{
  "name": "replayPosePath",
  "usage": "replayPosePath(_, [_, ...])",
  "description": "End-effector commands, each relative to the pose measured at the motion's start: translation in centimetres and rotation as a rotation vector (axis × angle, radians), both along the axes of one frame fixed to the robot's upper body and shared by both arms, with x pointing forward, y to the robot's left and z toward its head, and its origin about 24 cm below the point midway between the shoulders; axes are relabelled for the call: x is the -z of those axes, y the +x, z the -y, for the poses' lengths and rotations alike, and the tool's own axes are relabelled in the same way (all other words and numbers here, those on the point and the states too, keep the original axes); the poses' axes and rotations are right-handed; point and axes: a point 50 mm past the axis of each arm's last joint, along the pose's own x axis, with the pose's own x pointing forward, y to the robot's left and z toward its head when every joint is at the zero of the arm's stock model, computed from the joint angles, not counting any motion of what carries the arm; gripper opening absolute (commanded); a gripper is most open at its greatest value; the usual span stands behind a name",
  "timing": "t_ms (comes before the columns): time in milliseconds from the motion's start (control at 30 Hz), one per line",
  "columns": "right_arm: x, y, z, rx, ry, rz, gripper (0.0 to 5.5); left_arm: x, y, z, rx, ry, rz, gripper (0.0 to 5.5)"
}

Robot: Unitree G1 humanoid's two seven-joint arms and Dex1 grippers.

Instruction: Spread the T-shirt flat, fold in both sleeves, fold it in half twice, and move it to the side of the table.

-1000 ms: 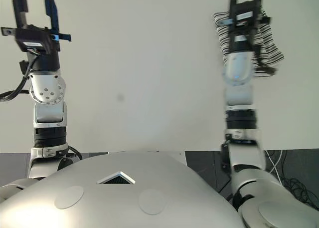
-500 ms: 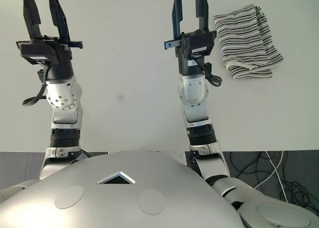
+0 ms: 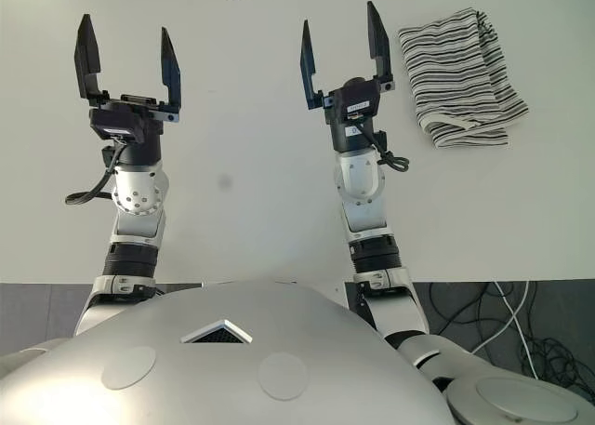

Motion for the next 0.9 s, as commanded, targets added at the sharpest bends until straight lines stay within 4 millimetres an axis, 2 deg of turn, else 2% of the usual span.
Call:
replayPosePath(33, [-0.3, -0.5, -0.1, -0.003, 0.008, 0.005, 3.92, 1.1, -0.4, 0.2, 0.000, 0.027, -0.024, 4.11])
replayPosePath(233, [0.3, -1.7, 0.7, 0.047, 0.013, -0.030, 3.92, 1.5, -0.6, 0.0, -0.036, 0.031, -0.030, 4.11])
replayPosePath(900, [0.3, -1.4, 0.7, 0.089, 0.033, -0.017, 3.92, 0.9, -0.6, 0.1, -0.070, 0.048, 0.000, 4.11])
